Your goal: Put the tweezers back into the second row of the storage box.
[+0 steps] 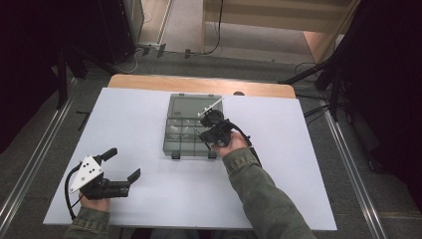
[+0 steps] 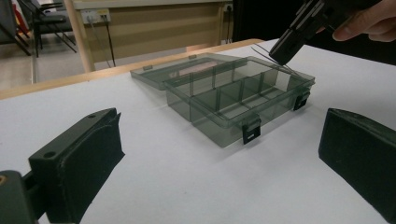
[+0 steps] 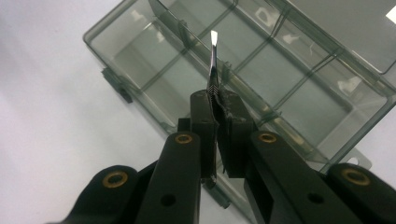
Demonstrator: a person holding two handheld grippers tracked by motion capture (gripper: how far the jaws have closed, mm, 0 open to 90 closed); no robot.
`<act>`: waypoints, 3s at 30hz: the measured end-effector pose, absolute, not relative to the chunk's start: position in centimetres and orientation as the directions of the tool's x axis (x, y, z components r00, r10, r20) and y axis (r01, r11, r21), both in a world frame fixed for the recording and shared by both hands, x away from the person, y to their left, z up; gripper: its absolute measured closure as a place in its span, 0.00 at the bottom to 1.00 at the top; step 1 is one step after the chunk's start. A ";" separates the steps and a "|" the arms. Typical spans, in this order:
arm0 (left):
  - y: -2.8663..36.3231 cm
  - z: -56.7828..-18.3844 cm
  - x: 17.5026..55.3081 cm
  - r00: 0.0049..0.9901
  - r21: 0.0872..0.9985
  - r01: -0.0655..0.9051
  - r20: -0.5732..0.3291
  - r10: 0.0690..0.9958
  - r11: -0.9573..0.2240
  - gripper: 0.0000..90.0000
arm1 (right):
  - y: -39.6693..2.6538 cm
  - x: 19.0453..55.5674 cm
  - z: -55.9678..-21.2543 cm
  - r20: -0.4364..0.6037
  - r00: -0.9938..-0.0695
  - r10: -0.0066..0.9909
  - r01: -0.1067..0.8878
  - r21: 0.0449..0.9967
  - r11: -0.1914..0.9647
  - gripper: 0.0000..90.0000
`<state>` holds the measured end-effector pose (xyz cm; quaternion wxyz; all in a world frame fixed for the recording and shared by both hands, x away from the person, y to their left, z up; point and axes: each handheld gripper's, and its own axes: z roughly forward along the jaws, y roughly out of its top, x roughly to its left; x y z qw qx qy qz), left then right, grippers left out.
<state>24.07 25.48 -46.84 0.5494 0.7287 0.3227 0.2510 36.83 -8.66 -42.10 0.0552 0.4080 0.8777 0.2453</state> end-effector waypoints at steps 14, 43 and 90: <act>25.4 -46.7 23.8 0.663 0.968 0.171 0.025 0.748 -0.184 0.00 | -7.5 37.2 -43.3 -0.013 -0.724 0.690 0.604 0.471 0.643 0.97; 25.4 -46.7 23.9 0.664 0.967 0.172 0.025 0.747 -0.186 0.00 | -10.2 36.3 -42.0 0.035 -0.648 0.761 0.638 0.570 0.517 0.15; 25.0 -46.7 24.1 0.675 0.966 0.169 0.032 0.737 -0.196 0.00 | -21.6 28.9 -44.4 0.170 -0.544 0.821 0.625 0.735 0.262 0.00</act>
